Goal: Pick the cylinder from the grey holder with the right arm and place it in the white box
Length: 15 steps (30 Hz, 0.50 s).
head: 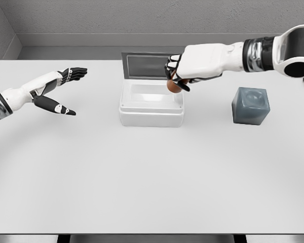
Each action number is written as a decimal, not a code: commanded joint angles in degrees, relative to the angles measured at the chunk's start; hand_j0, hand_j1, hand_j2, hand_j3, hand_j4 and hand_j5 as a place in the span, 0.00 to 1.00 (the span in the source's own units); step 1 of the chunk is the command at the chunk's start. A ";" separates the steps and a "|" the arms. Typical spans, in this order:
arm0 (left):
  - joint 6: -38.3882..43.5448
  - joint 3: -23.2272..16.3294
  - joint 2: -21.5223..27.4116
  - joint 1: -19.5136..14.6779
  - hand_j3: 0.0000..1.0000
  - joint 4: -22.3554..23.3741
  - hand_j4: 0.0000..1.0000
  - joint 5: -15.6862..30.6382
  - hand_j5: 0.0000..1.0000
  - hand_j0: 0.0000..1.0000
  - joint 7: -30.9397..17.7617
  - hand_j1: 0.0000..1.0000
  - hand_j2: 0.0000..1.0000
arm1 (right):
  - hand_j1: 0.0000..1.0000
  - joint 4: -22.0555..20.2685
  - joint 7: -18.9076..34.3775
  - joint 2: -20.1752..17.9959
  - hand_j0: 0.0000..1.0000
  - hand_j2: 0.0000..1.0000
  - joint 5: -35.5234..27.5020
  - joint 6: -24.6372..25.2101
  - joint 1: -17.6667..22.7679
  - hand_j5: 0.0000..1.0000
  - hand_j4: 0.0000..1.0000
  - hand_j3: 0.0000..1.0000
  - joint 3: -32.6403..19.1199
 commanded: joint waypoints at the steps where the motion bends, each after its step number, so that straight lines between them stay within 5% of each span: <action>1: 0.07 0.05 0.04 0.00 1.00 -0.03 1.00 0.40 1.00 1.00 0.01 1.00 1.00 | 0.21 0.21 -0.05 0.38 0.21 0.21 -0.17 0.47 -0.09 0.21 0.21 0.21 0.00; 15: -0.01 0.14 0.22 0.00 1.00 -0.12 1.00 0.84 1.00 1.00 0.01 1.00 1.00 | 0.21 4.60 -0.05 2.76 0.21 0.21 0.00 1.96 -0.79 0.21 0.21 0.21 2.02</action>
